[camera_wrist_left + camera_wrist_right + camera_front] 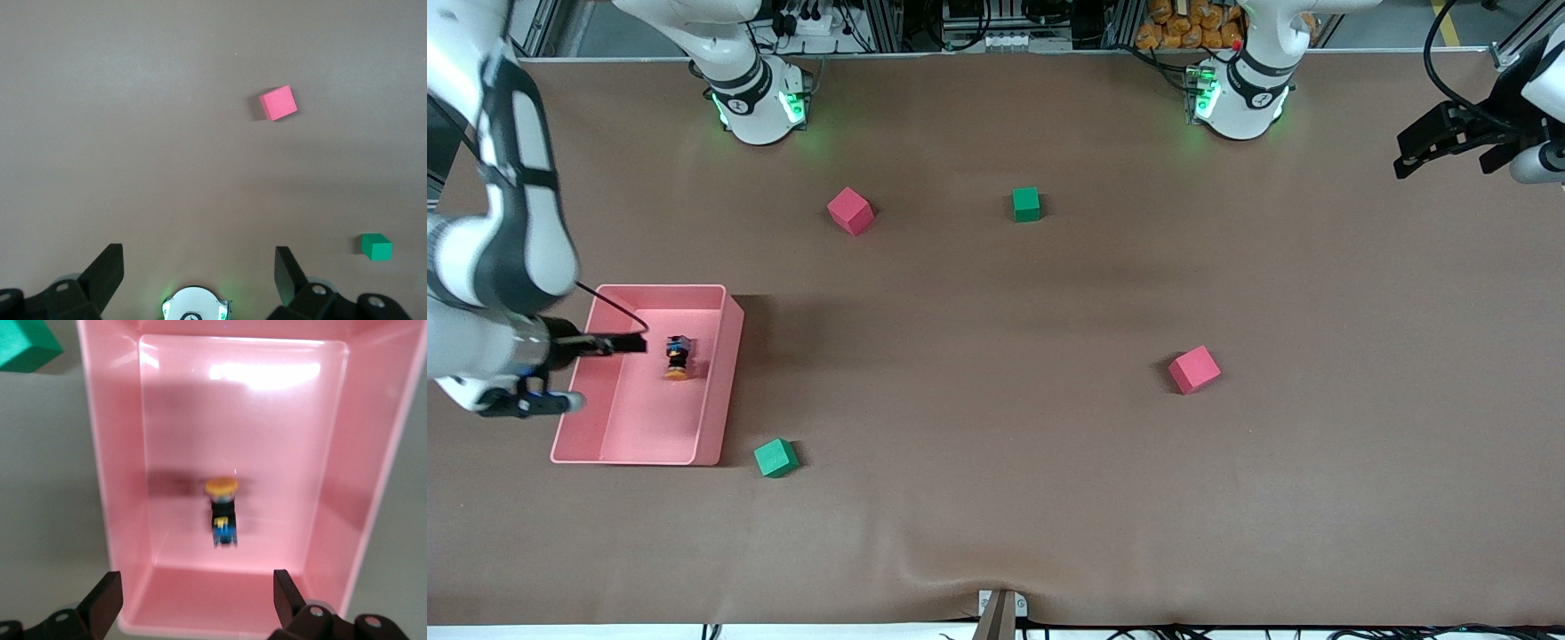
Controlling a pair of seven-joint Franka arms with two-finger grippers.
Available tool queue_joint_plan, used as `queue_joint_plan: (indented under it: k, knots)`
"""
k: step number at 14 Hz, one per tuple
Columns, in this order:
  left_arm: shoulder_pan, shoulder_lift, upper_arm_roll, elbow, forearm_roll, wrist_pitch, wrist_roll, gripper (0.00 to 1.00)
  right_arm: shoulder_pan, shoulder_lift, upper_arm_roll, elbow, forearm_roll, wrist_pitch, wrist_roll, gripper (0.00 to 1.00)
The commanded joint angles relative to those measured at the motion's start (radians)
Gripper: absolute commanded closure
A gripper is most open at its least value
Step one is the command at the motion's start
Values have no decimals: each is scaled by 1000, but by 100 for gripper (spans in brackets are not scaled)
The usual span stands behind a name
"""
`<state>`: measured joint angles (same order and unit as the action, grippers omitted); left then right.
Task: Place and upright button with both arms
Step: 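Lower the right gripper into the tray and grasp the yellow button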
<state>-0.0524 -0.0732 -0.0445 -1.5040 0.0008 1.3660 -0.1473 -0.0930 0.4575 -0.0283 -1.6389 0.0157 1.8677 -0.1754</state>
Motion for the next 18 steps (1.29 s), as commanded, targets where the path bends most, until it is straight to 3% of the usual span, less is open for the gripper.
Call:
queue_joint_plan:
  k: [1,6,9,15,16,17,18]
  knots:
    - [8,-8,-3,-7,-16,-13,23,0,-25,4,8,-111,-3,172,-53,0]
    - [6,-7,-5,-15,-16,-12,23,0,-82,118,14,-113,9,274,-139,0]
    - [6,-7,-5,-15,-16,-11,23,0,-74,148,14,-119,116,271,-142,0]
    - [6,-11,-5,-15,-16,-13,22,0,-85,187,14,-118,116,284,-163,0]
    - [6,-16,-5,-16,-16,-13,23,0,-86,188,14,-118,116,284,-174,9]
    - [8,-16,-5,-18,-16,-13,23,0,-85,190,14,-118,116,286,-185,35]
    - [8,-16,-5,-18,-16,-13,23,0,-86,191,14,-118,116,284,-199,49]
